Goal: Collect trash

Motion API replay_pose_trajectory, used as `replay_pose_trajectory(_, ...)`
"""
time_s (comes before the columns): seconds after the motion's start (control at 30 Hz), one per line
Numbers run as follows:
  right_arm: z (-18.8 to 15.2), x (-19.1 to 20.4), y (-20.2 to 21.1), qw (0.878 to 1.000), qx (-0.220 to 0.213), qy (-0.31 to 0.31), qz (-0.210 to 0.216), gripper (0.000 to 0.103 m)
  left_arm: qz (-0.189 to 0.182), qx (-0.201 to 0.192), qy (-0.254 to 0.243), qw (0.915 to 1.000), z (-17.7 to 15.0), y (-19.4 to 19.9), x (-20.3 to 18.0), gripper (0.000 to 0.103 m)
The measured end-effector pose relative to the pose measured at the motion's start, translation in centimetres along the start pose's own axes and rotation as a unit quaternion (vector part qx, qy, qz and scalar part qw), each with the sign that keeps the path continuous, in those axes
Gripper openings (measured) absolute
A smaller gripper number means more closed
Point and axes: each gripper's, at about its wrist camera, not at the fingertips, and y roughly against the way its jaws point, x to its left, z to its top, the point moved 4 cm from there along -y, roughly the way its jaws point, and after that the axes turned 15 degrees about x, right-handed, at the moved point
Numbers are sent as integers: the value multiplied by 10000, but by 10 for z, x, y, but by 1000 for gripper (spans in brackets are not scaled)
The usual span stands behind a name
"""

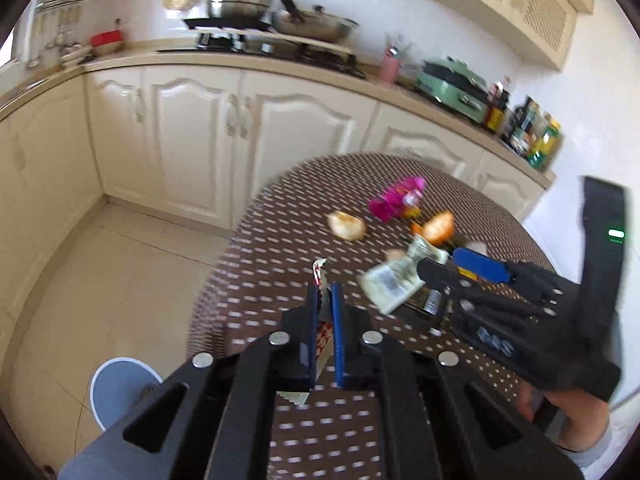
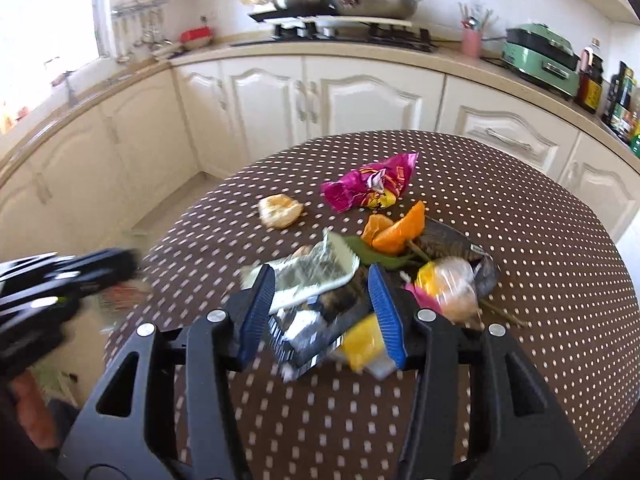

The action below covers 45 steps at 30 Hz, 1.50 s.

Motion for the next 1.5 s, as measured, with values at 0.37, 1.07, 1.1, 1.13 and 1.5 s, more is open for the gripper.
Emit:
replay_pose_trajectory(0.37,13,22,-27,9991,228,249,-266,29,115,-155,390,9991,-10,25,55,6)
replay_pose_trajectory(1.07,-28,74,-1,9977,372,508,270,65,238,-100,710,9971,-64,56,111,6)
replay_pose_trajectory(1.1,-30,77,-3,9973,425,503,334,65,234,-106,719,9971,-66,58,112,6)
replay_pose_trajectory(1.13,-32,78,-4,9972,476,469,348,66,233,-109,717,9971,-68,59,114,6)
replay_pose_trajectory(1.5,-35,99,-16,9963,700,460,192,57,208,-139,688,9973,-77,69,111,6)
